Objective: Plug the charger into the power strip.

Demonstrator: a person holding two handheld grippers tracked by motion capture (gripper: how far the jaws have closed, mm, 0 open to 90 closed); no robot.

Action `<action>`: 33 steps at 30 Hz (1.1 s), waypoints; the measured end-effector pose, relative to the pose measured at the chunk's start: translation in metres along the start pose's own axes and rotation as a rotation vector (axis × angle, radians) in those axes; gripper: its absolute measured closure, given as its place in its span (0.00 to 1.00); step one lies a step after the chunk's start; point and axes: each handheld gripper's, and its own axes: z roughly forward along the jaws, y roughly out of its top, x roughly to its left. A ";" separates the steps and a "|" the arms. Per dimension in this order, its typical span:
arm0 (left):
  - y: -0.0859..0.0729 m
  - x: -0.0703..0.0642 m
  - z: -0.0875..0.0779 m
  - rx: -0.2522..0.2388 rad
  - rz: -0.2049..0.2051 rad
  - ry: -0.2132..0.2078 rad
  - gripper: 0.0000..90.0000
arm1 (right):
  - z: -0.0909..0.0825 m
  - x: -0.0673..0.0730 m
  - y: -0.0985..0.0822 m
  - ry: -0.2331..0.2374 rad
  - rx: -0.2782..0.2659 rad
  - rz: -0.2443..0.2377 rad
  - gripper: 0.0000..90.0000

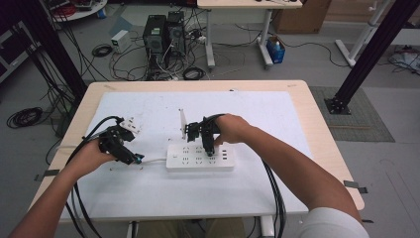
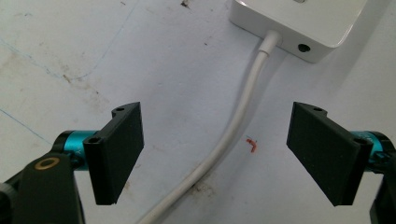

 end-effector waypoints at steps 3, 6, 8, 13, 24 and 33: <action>0.000 0.001 0.000 0.008 0.001 0.001 0.21 | 0.000 -0.003 -0.001 0.022 -0.004 0.007 0.70; -0.001 0.002 0.001 -0.003 -0.012 0.003 0.21 | 0.001 0.008 0.003 -0.038 0.026 -0.049 0.70; -0.001 0.002 0.001 -0.004 -0.015 0.004 0.21 | 0.003 0.014 0.006 -0.081 0.050 -0.075 0.70; -0.001 0.000 -0.002 -0.010 -0.011 0.010 0.21 | 0.004 -0.006 0.000 0.035 -0.001 0.010 0.69; -0.003 0.000 -0.002 0.000 -0.011 0.010 0.21 | 0.007 -0.005 0.000 0.041 -0.008 0.009 0.69; -0.005 0.002 -0.002 -0.003 -0.018 0.007 0.21 | 0.007 -0.005 -0.001 0.039 -0.018 0.020 0.69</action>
